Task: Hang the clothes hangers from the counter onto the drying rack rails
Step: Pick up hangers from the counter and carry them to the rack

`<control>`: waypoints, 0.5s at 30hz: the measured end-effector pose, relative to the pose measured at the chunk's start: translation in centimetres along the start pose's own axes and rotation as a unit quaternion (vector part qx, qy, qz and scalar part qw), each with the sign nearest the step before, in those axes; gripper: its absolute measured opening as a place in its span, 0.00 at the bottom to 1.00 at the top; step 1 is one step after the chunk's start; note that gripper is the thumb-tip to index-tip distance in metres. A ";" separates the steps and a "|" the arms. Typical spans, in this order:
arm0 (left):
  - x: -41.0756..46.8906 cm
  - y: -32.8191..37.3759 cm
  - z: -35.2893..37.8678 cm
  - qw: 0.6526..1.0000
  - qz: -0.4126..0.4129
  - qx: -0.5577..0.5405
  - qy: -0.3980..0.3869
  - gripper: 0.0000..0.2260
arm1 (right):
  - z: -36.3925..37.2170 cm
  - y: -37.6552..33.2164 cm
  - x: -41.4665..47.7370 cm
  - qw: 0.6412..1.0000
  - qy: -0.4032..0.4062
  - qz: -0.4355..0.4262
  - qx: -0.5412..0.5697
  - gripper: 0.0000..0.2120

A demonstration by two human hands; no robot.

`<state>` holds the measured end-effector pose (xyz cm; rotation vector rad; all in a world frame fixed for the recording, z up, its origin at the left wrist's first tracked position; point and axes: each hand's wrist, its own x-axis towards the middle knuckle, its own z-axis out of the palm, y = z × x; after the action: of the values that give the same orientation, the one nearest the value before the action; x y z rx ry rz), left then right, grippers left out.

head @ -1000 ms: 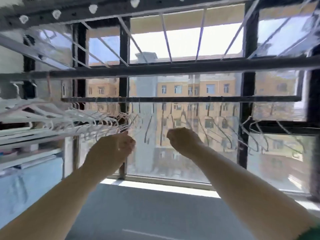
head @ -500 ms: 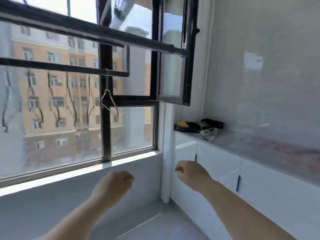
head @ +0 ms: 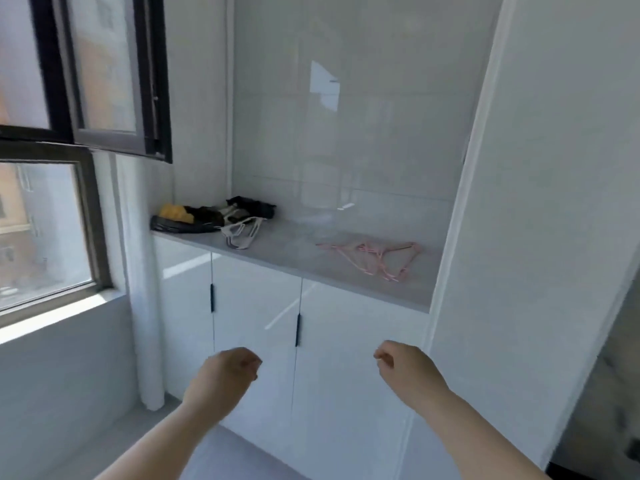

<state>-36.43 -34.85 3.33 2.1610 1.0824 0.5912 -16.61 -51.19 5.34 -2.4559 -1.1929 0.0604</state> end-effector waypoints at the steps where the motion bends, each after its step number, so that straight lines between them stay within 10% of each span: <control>1: 1.9 0.4 1.1 1.000 0.007 0.001 -0.007 0.14 | 0.3 1.1 1.5 1.000 0.009 0.011 0.001 0.13; 15: 24.0 6.5 13.2 0.997 0.052 0.059 -0.007 0.09 | 3.2 8.3 20.4 0.998 0.066 0.016 0.011 0.16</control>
<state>-11.13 -22.58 1.33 2.3309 1.0247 0.5702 1.82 -39.12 2.08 -2.4201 -1.0905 -0.0777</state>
